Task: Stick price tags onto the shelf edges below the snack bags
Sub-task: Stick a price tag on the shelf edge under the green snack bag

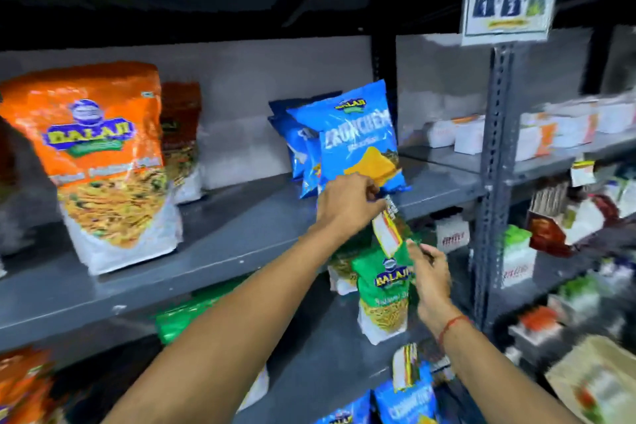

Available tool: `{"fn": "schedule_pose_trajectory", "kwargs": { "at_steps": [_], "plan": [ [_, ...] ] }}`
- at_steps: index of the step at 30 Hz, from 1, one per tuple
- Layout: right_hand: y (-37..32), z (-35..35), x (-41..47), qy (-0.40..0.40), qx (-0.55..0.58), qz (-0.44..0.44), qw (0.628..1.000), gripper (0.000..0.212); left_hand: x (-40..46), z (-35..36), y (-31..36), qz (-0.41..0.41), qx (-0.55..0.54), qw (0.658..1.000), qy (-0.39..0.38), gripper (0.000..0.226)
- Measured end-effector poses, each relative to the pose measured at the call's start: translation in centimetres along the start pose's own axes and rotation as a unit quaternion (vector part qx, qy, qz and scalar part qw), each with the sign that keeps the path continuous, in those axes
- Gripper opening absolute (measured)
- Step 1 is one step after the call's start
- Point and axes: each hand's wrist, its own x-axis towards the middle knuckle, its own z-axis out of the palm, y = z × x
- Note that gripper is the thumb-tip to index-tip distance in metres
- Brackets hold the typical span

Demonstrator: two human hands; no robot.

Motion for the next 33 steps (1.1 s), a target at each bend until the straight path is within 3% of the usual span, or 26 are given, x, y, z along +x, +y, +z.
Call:
{"fn": "schedule_pose_trajectory", "kwargs": {
  "at_steps": [5,16,22,28,33],
  "plan": [
    [-0.8,-0.7,2.5,-0.14,0.049,0.02,0.989,0.004,2.5,3.3,0.7,-0.028,-0.025,0.999,-0.006,0.019],
    [-1.1,-0.8,3.7,-0.191,0.172,0.093,0.962,0.006,1.2,3.0,0.1,-0.058,-0.016,0.997,0.05,0.021],
    [-2.3,-2.0,4.1,-0.198,0.118,-0.02,0.973,0.005,-0.6,3.2,0.8,-0.086,-0.029,0.993,0.073,0.015],
    [-4.0,-5.0,4.5,-0.221,0.038,-0.146,0.964,0.015,-5.6,5.1,0.9,-0.125,-0.111,0.977,0.129,0.015],
    [-3.1,-6.8,4.0,-0.228,-0.063,-0.207,0.949,0.018,-9.6,8.8,0.5,-0.213,-0.233,0.935,0.162,0.01]
  ]
}}
